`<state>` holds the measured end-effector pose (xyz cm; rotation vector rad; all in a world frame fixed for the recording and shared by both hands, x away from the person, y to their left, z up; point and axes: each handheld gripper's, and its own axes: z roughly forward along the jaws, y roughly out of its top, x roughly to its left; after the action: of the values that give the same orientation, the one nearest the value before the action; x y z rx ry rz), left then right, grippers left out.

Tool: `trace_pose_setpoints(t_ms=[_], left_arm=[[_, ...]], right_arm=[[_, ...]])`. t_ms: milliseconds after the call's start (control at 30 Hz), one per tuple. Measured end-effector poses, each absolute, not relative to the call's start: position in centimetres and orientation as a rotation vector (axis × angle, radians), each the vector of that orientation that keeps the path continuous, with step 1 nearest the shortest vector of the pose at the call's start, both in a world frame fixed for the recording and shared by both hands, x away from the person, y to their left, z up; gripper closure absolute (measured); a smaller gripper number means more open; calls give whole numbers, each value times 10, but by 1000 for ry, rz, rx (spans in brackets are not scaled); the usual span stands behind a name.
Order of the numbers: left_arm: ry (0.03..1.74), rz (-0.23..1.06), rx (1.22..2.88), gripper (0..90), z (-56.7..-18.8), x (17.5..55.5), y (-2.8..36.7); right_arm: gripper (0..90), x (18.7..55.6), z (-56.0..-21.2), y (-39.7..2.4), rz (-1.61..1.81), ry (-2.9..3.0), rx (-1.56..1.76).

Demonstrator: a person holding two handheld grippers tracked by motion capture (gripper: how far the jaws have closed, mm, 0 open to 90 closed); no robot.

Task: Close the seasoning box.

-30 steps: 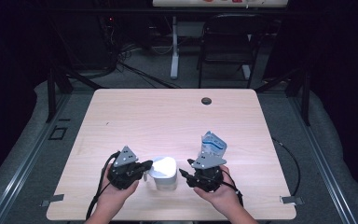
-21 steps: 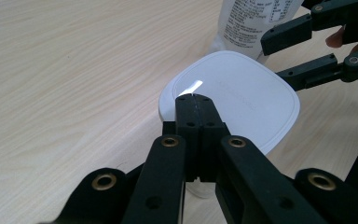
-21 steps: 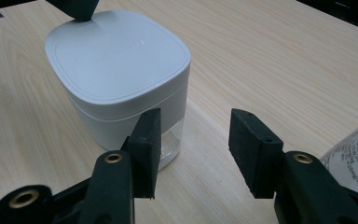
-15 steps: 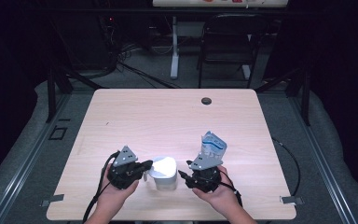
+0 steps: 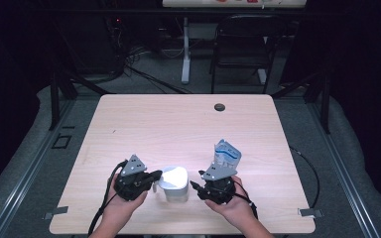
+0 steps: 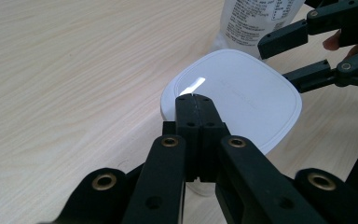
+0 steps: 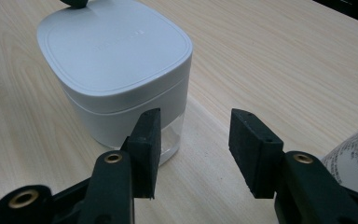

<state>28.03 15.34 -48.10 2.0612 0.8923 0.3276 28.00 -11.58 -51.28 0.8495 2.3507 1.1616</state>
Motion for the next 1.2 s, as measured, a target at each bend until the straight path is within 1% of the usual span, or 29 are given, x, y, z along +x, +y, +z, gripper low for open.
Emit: trace_pose_setpoints(t_ms=[900, 1200], left_arm=[[901, 352, 2069, 900, -481, 278, 153], [923, 366, 2051, 900, -482, 274, 162]], right_arm=[[538, 280, -507, -107, 1135, 2358, 802], [538, 279, -501, -104, 1139, 2358, 778]])
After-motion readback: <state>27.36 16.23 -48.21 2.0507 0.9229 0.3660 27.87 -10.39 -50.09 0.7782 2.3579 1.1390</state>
